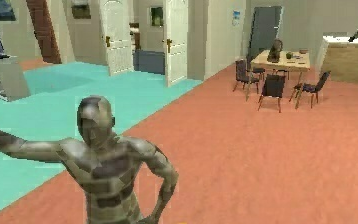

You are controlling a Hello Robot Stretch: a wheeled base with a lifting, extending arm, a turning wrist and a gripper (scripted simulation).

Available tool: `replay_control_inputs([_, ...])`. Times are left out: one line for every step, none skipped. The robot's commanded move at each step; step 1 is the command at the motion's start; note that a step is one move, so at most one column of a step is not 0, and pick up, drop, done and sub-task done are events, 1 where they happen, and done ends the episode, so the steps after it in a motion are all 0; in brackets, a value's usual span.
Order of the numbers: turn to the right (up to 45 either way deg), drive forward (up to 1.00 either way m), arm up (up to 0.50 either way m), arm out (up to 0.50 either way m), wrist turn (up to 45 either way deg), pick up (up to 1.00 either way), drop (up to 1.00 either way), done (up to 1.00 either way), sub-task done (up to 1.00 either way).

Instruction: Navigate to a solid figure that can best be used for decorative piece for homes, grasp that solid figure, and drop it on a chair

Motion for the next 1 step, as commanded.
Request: replay_control_inputs([39.0,0.00,0.00,0.00,0.0,0.00,0.00,0.00,0.00])
